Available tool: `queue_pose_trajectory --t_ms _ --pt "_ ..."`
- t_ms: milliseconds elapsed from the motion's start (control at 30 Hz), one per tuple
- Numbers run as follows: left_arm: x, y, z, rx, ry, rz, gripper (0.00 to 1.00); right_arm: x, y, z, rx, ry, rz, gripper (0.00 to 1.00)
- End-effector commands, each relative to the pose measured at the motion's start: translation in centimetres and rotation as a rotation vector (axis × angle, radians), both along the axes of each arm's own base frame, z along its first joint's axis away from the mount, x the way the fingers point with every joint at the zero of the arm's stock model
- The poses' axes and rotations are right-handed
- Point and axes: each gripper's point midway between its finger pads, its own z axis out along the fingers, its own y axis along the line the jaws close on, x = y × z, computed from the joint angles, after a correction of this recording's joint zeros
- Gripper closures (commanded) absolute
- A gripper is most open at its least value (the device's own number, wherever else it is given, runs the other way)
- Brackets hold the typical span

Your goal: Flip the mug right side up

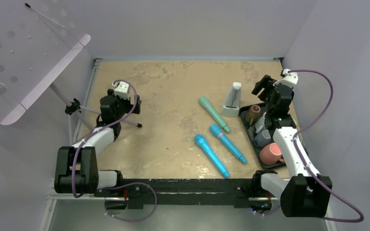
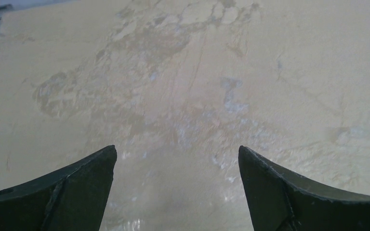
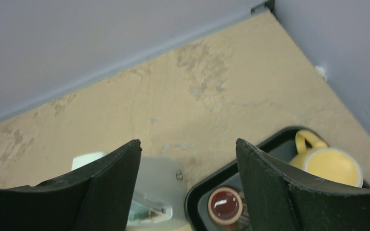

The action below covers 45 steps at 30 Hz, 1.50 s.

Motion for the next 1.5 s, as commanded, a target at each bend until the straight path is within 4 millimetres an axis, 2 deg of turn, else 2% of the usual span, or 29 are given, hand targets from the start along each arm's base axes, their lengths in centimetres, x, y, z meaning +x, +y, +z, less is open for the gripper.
queue_pose_trajectory --t_ms 0,67,167,267,300,433,567,833,967,1067,1467 --pt "0.2 -4.5 3.5 -0.023 0.147 -0.235 0.0 -3.3 0.7 -4.7 0.15 0.253 -0.061 0.3" --pt "-0.8 -6.2 4.5 -0.056 0.191 -0.33 0.0 -4.1 0.7 -5.8 0.183 0.298 -0.105 0.36" --pt "-2.3 -7.5 5.8 -0.115 0.309 -0.392 0.03 -4.5 2.2 -6.8 0.202 0.327 -0.094 0.43" --pt "-3.6 -7.7 7.2 -0.139 0.42 -0.4 0.06 -4.2 3.3 -8.2 0.199 0.367 -0.091 0.46" --pt "-3.7 -7.7 8.2 -0.143 0.431 -0.397 0.07 -4.0 3.4 -8.9 0.206 0.388 -0.101 0.46" --pt "-4.3 -7.8 9.8 -0.155 0.473 -0.393 0.1 -3.4 3.2 -11.4 0.227 0.454 -0.143 0.5" --pt "-4.5 -7.8 11.0 -0.15 0.469 -0.395 0.13 -4.2 3.1 -13.5 0.223 0.53 -0.166 0.52" --pt "-4.4 -7.7 10.6 -0.164 0.491 -0.374 0.16 -4.7 3.0 -16.3 0.238 0.584 -0.203 0.53" --pt "-4.5 -7.7 10.8 -0.156 0.491 -0.38 0.17 -5.8 2.3 -17.5 0.232 0.633 -0.261 0.46" --pt "-4.5 -7.9 10.7 -0.169 0.498 -0.386 0.18 -6.0 2.4 -17.8 0.247 0.621 -0.258 0.45" --pt "-4.5 -8.5 11.5 -0.187 0.478 -0.421 0.19 -4.1 1.6 -19.5 0.249 0.64 -0.272 0.45"
